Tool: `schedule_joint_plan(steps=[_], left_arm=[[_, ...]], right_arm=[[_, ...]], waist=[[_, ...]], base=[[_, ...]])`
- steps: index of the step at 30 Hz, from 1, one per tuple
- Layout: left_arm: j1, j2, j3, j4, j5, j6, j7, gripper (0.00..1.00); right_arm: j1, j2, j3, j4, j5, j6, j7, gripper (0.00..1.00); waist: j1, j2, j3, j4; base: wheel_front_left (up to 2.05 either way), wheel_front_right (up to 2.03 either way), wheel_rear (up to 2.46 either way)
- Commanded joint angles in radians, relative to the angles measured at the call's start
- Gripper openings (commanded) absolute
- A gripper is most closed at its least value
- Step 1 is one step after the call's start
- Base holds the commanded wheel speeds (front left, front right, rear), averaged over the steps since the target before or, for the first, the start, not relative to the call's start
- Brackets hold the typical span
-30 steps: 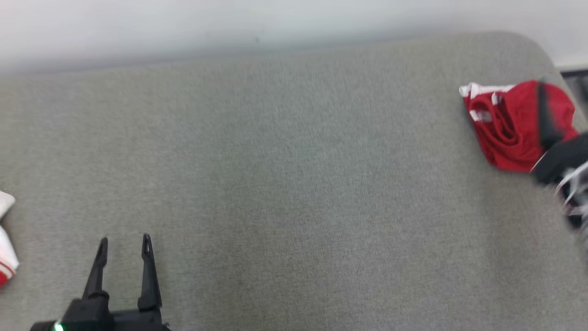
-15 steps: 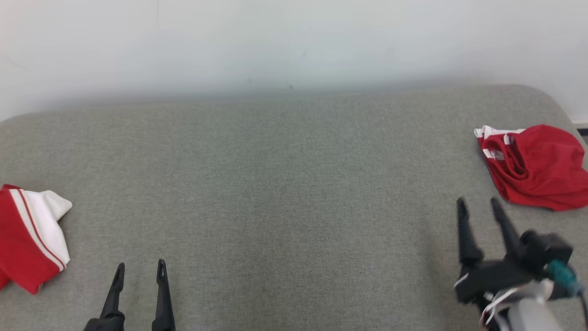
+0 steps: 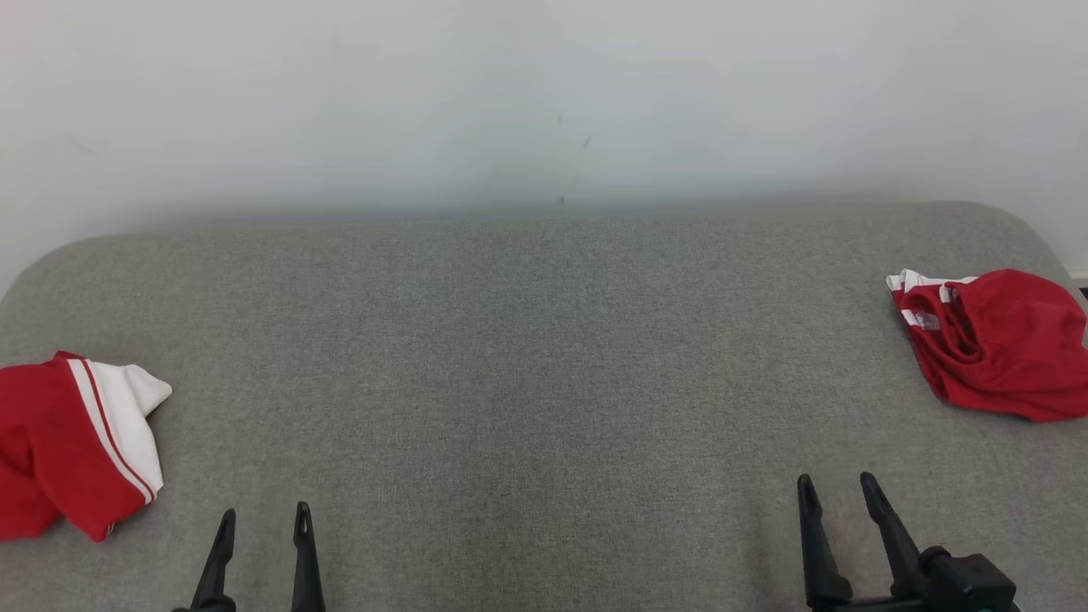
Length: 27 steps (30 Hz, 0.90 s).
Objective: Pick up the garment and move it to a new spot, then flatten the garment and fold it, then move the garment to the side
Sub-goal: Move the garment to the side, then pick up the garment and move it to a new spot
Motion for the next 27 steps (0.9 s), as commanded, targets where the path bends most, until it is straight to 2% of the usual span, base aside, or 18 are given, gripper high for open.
schedule_joint_plan(steps=[1,8,27], left_arm=[[0.019,0.000,0.001,0.000,0.003,0.001,-0.001,1.00],[0.031,0.000,-0.013,0.004,0.011,0.003,-0.001,1.00],[0.027,0.000,-0.002,0.020,0.041,0.014,-0.001,1.00]], right_arm=[[0.015,0.007,0.006,-0.006,-0.005,0.001,-0.002,1.00],[0.037,0.009,0.024,-0.018,0.042,0.001,-0.002,1.00],[0.041,0.010,0.027,-0.004,0.041,0.001,-0.002,1.00]], waist=[[0.0002,0.0001,-0.003,-0.001],[0.0002,0.0001,-0.009,-0.002],[0.0002,0.0001,-0.014,0.000]], base=[[0.00,0.00,0.00],[0.00,0.00,0.00],[0.00,0.00,0.00]])
